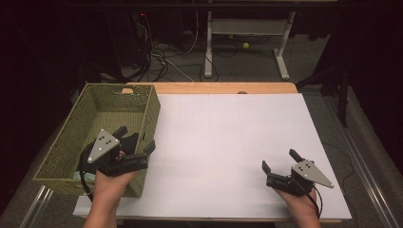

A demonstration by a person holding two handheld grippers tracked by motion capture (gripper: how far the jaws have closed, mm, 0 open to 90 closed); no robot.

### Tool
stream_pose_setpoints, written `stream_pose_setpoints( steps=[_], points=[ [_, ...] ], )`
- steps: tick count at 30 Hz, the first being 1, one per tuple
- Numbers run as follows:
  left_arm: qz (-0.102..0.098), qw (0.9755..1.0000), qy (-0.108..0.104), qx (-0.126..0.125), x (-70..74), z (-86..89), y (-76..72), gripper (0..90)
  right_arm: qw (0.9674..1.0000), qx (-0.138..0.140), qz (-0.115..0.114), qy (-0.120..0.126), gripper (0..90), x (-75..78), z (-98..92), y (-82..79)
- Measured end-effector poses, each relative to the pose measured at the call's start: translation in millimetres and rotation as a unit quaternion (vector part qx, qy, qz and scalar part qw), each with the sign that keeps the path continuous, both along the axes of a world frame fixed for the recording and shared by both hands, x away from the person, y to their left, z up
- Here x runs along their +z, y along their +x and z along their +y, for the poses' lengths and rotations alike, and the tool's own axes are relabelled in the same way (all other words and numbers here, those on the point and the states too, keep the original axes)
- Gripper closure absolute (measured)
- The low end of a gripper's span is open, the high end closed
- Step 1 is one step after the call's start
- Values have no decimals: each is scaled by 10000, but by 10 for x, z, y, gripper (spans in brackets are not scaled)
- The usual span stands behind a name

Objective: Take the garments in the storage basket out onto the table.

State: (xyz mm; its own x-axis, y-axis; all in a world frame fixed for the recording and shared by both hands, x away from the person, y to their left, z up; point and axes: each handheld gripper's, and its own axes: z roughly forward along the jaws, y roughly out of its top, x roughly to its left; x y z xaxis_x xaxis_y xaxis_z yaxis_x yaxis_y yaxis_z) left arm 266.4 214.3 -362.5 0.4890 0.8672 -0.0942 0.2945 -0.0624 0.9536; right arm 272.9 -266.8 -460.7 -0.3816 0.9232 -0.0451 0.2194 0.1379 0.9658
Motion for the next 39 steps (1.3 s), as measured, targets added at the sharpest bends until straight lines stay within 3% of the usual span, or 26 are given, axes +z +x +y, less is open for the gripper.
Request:
stream_pose_setpoints(
  steps=[4, 21, 23, 27, 31, 35, 39],
  points=[
    [-34, 9999, 110, -48, 17, -56, -21, 0, 10000, 14, -47, -6, 0, 8, -2, -18],
    [-18, 9999, 56, -95, 26, -46, 2, 0, 9999, 5, -112, 102, 0, 27, -21, -72],
    [235, 9995, 136, -170, 29, -8, 33, 0, 9999, 9, -115, 86, 0, 28, -17, -74],
    [219, 9997, 7, -127, 23, 99, 48, 0, 9999, 11, -121, 64, 0, 26, -7, -90],
    [379, 9993, 74, 14, 46, 208, 60, 0, 9999, -21, -119, 45, 0, 20, -15, -111],
    [371, 9993, -13, 101, 58, 315, 69, 0, 9999, -62, -101, 43, 0, 7, -32, -125],
    [246, 9993, 67, 257, 56, 409, 64, 0, 9999, -81, -93, 54, 0, 0, -45, -129]
  ],
)
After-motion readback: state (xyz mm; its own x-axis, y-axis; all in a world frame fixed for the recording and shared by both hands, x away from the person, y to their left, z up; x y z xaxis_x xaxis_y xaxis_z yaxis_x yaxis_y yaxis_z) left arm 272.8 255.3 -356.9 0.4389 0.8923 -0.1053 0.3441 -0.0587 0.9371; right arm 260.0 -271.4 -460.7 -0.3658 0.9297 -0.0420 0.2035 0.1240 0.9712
